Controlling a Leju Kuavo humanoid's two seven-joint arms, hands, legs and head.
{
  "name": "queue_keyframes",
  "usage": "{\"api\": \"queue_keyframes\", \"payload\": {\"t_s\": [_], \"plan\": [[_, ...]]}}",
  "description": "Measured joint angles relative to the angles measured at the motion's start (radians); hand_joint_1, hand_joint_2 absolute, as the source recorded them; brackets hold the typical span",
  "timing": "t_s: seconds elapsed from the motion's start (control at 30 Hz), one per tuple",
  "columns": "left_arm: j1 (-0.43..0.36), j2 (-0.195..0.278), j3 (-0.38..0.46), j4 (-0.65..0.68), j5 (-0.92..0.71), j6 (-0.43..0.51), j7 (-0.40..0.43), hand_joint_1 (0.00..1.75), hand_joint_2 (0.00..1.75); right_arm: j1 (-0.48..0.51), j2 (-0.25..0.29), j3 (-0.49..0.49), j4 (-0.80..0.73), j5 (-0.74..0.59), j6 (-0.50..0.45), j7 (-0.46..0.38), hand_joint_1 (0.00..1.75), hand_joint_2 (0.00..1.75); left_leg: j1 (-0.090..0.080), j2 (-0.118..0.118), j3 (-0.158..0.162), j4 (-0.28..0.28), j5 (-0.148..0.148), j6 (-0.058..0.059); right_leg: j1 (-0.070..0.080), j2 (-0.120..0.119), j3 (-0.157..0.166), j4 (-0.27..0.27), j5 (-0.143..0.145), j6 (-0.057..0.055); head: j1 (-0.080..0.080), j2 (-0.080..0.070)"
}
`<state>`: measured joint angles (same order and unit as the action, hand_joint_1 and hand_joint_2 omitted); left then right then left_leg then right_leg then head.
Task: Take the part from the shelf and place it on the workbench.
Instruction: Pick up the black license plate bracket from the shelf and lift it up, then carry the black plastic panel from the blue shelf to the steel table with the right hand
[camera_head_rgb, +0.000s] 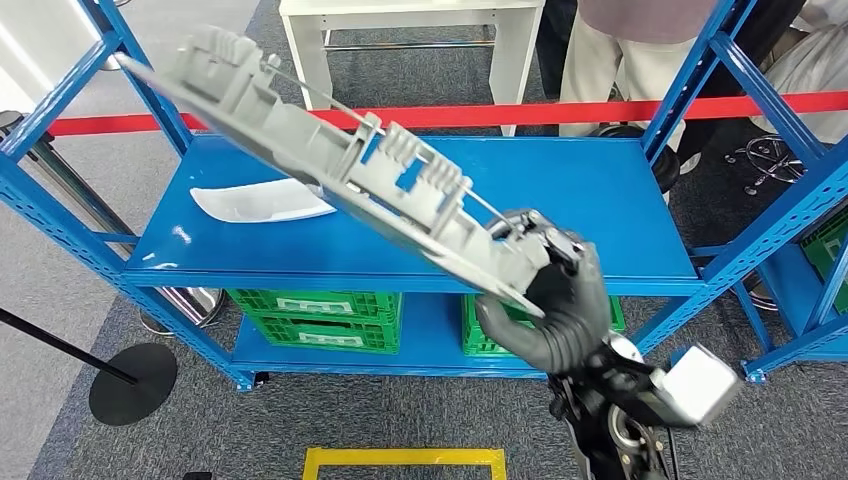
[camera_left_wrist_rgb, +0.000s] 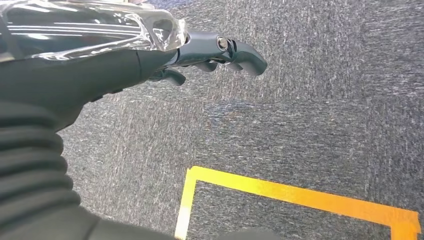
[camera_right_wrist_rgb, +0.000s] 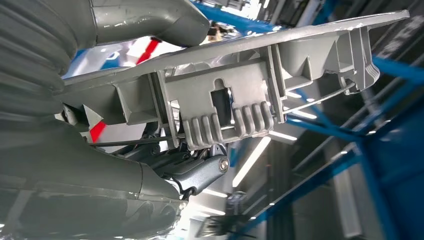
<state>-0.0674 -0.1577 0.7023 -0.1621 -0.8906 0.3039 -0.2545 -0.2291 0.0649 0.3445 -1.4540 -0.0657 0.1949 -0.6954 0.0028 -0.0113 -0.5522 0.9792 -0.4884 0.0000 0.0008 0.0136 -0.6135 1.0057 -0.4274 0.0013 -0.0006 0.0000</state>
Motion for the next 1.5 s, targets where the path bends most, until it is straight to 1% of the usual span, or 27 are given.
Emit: {"api": "queue_keyframes", "payload": {"t_s": [0.1,0.27,0.5,0.7,0.87,1.3,1.5], "plan": [[0.0,0.0,0.0,0.0,-0.002,0.001,-0.008,0.0,1.75,0.026,-0.009,0.003,-0.066,0.0,0.005,0.0,1.75,1.75,0.0,0.0,0.0,0.0,0.0,0.0,0.0,0.0,0.0,0.0,0.0,0.0,0.0,0.0],[0.0,-0.001,0.0,0.0,-0.01,0.002,-0.023,0.0,1.75,0.048,-0.016,0.006,-0.126,0.012,0.012,0.003,1.75,1.75,0.0,0.0,0.001,0.0,0.0,0.0,0.0,0.0,0.0,0.0,0.0,0.0,0.0,0.0],[0.0,-0.001,0.004,0.0,0.004,-0.002,-0.068,0.0,1.75,0.072,-0.018,0.006,-0.17,0.038,0.016,0.009,1.75,1.75,0.0,0.0,0.001,0.0,0.0,0.0,0.0,0.0,0.0,0.0,0.0,0.0,0.0,0.0],[0.0,-0.002,0.022,0.0,0.03,-0.042,-0.104,0.0,1.75,0.087,-0.018,0.006,-0.199,0.071,0.01,0.005,1.75,1.75,0.0,0.0,0.001,0.0,0.0,0.0,0.0,0.0,0.0,0.0,0.0,0.0,0.0,0.0],[0.0,-0.002,0.025,0.0,0.027,-0.046,-0.103,0.0,1.75,0.105,-0.018,0.006,-0.226,0.104,-0.002,0.004,1.75,1.75,0.0,0.0,0.001,0.0,0.0,0.0,0.0,0.0,0.0,0.0,0.0,0.0,0.0,0.0],[0.0,-0.002,0.026,0.0,0.012,-0.052,-0.09,0.0,1.75,0.133,-0.018,0.007,-0.265,0.113,-0.003,0.004,1.75,1.75,-0.001,0.0,0.001,0.001,-0.001,0.001,-0.002,0.0,0.001,-0.001,0.0,0.0,0.0,0.0],[0.0,-0.001,0.026,0.0,0.005,-0.052,-0.086,0.0,1.75,0.138,-0.017,0.007,-0.267,0.113,-0.003,0.004,1.75,1.75,-0.004,0.0,0.0,0.005,-0.005,0.007,-0.005,0.0,0.003,-0.001,-0.001,0.003,0.0,0.0]]}}
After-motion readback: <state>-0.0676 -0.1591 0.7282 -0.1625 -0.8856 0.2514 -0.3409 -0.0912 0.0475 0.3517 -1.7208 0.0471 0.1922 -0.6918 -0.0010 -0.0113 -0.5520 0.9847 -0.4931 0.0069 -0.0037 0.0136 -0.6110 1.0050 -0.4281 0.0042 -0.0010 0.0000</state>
